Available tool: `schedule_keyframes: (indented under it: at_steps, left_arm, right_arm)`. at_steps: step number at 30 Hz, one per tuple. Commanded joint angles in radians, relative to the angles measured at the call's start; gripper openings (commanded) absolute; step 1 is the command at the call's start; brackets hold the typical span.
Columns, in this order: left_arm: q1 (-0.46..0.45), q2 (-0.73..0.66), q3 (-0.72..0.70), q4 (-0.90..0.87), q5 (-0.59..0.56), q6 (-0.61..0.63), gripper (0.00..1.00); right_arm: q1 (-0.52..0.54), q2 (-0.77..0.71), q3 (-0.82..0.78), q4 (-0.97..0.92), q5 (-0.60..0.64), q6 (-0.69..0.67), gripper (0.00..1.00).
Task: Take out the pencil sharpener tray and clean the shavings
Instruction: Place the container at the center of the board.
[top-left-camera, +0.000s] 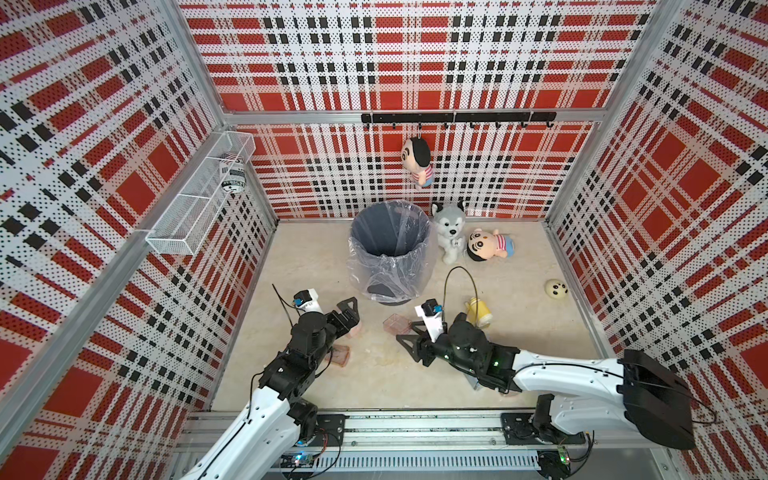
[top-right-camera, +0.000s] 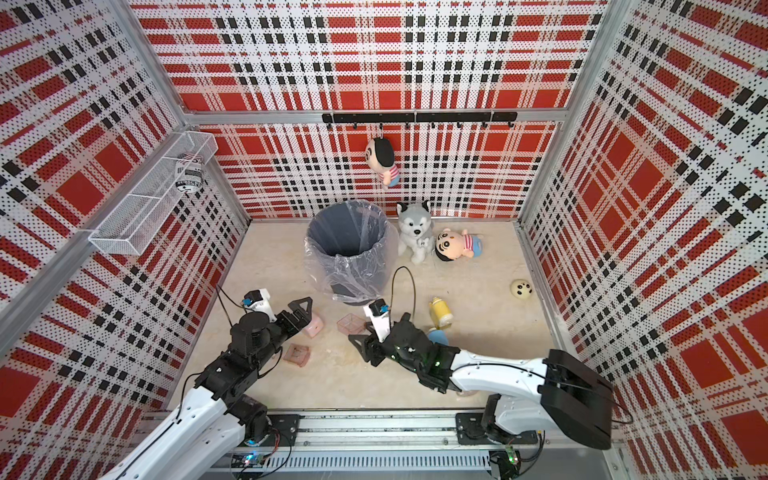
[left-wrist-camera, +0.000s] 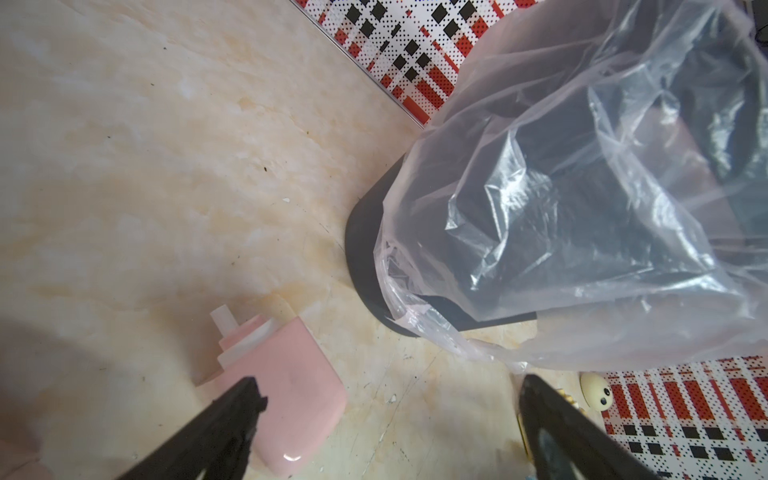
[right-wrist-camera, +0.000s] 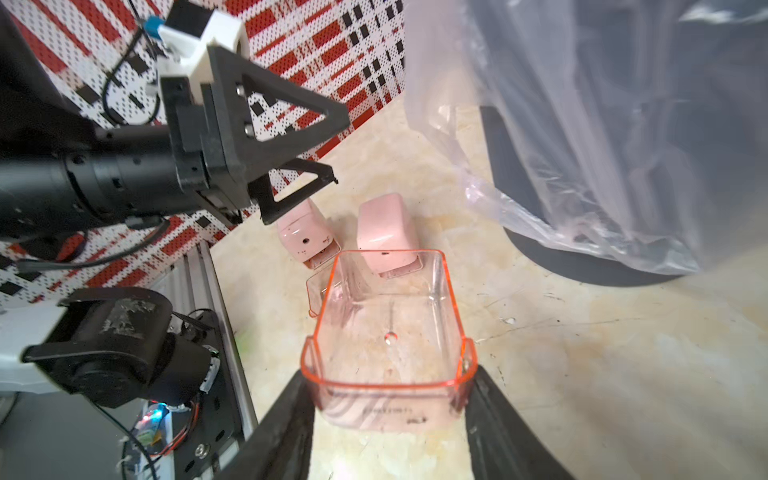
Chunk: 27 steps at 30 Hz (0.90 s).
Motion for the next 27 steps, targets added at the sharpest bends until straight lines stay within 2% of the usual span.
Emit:
schedule_keyframes:
  at_steps: [1, 11, 27]
  left_arm:
    - [0.026, -0.019, -0.020, 0.026, 0.045, 0.021, 0.98]
    - [0.041, -0.023, -0.020, 0.042, 0.061, 0.021, 0.98]
    - [0.050, -0.023, -0.027, 0.048, 0.072, 0.017, 0.98]
  right_arm:
    - [0.056, 0.110, 0.059, 0.023, 0.114, -0.078, 0.38]
    - [0.083, 0.370, 0.145, 0.107, 0.161, -0.106, 0.39]
    - [0.090, 0.606, 0.255, 0.120, 0.129, -0.137, 0.43]
